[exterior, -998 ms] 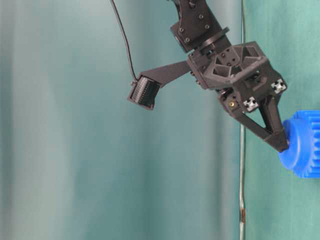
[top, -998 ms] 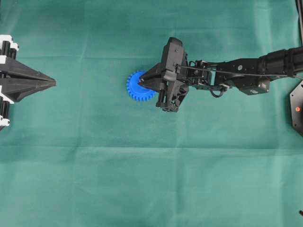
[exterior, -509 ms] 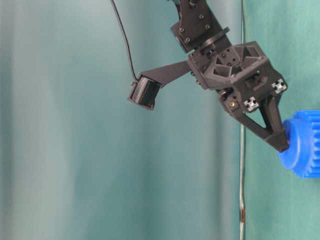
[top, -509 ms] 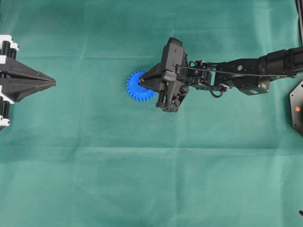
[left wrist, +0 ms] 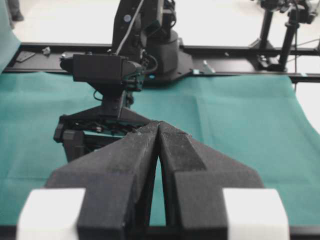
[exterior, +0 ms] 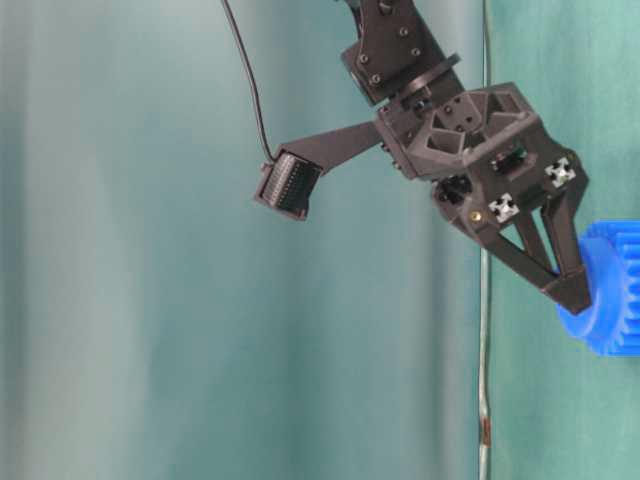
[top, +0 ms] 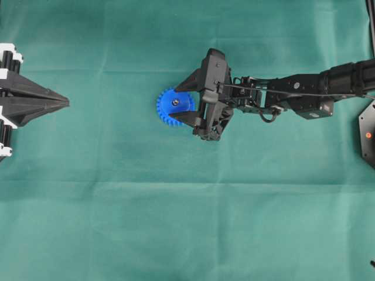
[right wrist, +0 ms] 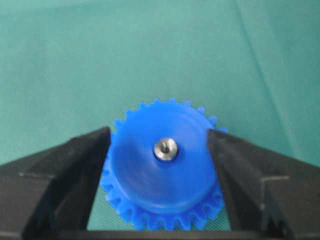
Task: Insert the shaft placed at a random location into the center hole of the medium gear at another random location.
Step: 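Open the right gripper, releasing the shaft seated in the gear hole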
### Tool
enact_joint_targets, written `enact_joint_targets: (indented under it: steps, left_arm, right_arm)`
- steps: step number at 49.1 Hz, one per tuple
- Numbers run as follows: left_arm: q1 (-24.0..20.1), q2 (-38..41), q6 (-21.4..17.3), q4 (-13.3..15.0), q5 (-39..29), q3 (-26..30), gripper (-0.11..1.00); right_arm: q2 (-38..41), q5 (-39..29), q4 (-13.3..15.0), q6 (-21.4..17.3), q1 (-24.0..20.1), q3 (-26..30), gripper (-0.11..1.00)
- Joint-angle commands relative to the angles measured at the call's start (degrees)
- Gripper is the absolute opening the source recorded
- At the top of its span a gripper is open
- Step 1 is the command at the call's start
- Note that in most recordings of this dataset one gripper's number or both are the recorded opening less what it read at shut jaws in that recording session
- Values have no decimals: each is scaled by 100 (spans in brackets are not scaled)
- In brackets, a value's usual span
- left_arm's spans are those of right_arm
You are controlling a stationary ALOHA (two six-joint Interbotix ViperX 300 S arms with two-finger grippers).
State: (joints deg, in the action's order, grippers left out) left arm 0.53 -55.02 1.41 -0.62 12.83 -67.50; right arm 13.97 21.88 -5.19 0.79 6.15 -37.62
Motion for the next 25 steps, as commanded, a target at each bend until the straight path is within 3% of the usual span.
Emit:
enact_joint_targets:
  steps: [1, 8, 25]
  left_arm:
    - [-9, 35, 9, -18, 9, 123, 0]
    - [-9, 44, 9, -18, 0, 123, 0]
    - [-18, 44, 9, -18, 9, 123, 0]
  right_arm:
    - [-79, 105, -9, 0, -26, 132, 84]
    - [-105, 97, -9, 0, -26, 123, 78]
    - [-624, -35, -9, 0, -26, 62, 78]
